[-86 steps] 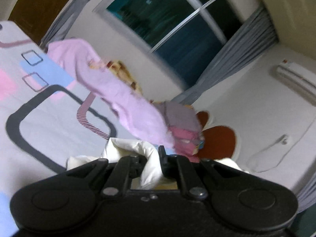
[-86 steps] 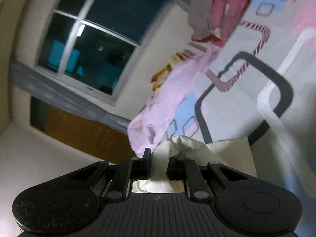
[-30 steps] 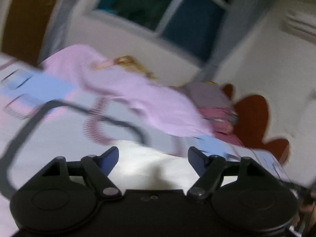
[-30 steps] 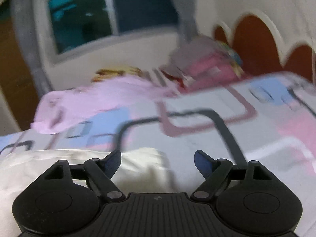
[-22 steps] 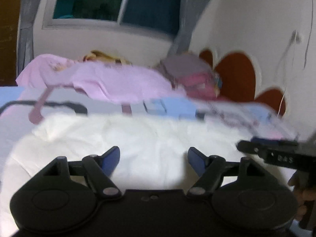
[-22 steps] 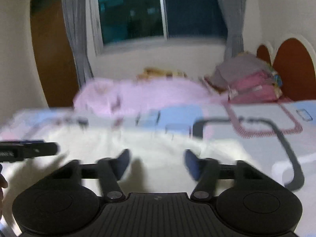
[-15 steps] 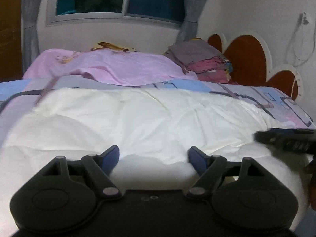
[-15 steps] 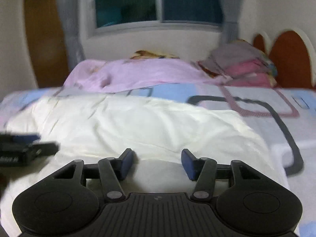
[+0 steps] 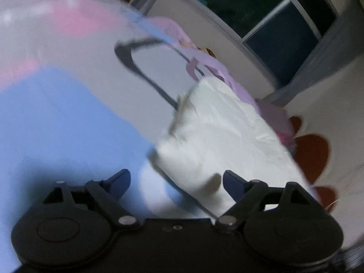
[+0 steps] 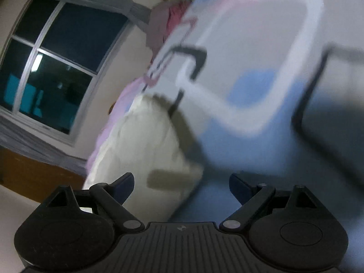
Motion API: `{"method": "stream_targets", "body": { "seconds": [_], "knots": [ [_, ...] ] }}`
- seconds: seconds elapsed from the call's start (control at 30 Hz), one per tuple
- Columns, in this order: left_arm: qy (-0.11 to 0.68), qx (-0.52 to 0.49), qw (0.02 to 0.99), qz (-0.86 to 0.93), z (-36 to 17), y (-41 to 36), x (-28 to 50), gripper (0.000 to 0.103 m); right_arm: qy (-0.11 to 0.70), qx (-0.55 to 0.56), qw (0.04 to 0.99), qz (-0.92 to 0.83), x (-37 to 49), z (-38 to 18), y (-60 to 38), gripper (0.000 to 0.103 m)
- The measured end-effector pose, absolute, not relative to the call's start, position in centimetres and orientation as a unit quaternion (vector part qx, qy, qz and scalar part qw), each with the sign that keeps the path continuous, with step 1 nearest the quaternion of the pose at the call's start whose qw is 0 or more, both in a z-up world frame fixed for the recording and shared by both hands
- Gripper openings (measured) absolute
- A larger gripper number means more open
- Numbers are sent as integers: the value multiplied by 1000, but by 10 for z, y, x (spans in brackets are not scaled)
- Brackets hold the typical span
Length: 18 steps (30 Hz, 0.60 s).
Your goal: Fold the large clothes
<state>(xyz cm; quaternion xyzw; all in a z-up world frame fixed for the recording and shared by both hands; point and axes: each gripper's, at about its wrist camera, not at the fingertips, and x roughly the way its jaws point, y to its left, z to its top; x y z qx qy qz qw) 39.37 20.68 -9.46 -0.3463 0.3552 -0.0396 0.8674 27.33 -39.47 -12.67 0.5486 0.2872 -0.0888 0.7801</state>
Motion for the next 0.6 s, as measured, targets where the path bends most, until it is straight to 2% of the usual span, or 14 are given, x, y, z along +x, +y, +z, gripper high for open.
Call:
{"method": "stream_targets", "body": {
  "seconds": [0.13, 0.17, 0.23, 0.27, 0.3, 0.33, 0.37, 0.4, 0.47, 0.6],
  "knots": [
    [344, -417, 839, -62, -111, 195, 423, 85, 269, 568, 773, -83, 302, -134, -381, 90],
    [339, -423, 838, -61, -113, 192, 432, 85, 265, 574, 771, -81, 309, -135, -379, 86],
    [329, -438, 835, -56, -120, 185, 446, 81, 278, 568, 769, -87, 325, -136, -375, 71],
    [329, -442, 833, -54, -122, 185, 453, 68, 279, 562, 773, -91, 329, -136, -374, 62],
    [334, -443, 831, -50, -123, 184, 456, 53, 279, 560, 775, -89, 330, -138, -375, 57],
    [336, -444, 829, -51, -125, 185, 456, 47, 280, 555, 778, -87, 330, -138, -377, 48],
    [334, -445, 829, -56, -125, 186, 457, 37, 281, 547, 784, -83, 330, -134, -377, 39],
    [332, -443, 831, -60, -123, 186, 456, 31, 281, 537, 792, -77, 328, -130, -377, 36],
    [328, -429, 839, -68, -113, 186, 448, 26, 281, 518, 806, -65, 327, -120, -376, 28],
    [322, -424, 843, -73, -100, 187, 432, 25, 277, 504, 816, -54, 312, -104, -373, 27]
  ]
}}
